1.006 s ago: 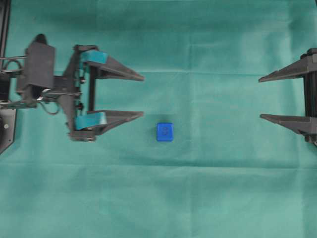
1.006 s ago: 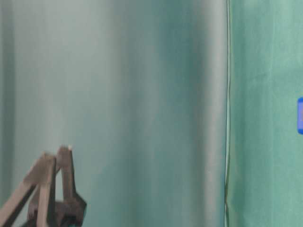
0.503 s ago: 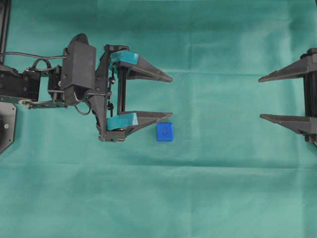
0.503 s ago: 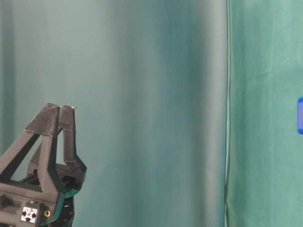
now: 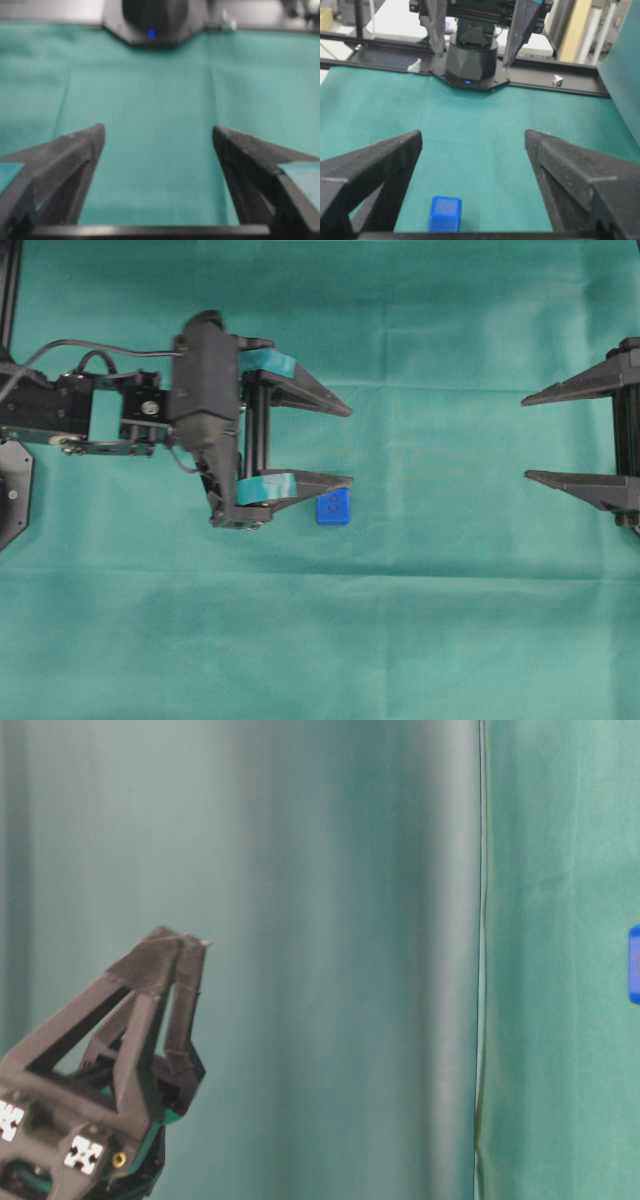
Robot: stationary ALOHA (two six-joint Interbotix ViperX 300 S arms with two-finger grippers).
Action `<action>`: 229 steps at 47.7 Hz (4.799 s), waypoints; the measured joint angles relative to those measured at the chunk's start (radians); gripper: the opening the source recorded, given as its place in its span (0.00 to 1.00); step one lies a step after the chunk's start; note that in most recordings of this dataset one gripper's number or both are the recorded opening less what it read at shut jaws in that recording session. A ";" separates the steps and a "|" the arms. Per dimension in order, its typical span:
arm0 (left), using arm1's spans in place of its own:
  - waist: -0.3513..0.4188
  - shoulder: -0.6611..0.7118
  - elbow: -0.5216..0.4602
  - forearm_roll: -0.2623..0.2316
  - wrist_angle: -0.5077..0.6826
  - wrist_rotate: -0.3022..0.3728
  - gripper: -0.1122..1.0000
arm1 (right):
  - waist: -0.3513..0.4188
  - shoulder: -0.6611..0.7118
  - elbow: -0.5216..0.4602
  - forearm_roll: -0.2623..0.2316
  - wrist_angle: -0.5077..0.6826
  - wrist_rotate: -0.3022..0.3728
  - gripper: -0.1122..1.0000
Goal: Handover the blue block to the right arm after grasping it with the left arm, then place it in the designated position.
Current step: 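Lower the open left gripper around the blue cube, then close the left gripper on the blue cube and lift it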
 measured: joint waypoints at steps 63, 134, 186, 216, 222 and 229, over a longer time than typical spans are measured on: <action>0.000 0.193 -0.400 0.000 0.784 0.000 1.00 | 0.000 0.014 0.000 0.000 0.025 0.000 0.95; -0.006 0.247 -0.239 0.000 0.571 -0.020 1.00 | 0.000 0.025 0.000 0.000 0.035 0.000 0.95; -0.020 0.528 -0.164 0.000 0.344 -0.015 1.00 | 0.000 0.044 0.000 0.000 0.037 0.000 0.95; -0.020 0.529 -0.163 0.000 0.337 -0.018 0.52 | -0.002 0.048 0.000 0.000 0.037 0.000 0.95; -0.020 0.529 -0.163 0.000 0.337 -0.017 0.52 | 0.000 0.048 0.000 0.000 0.038 0.000 0.95; -0.020 0.528 -0.163 0.002 0.337 -0.017 0.52 | 0.000 0.049 0.000 0.000 0.040 0.000 0.95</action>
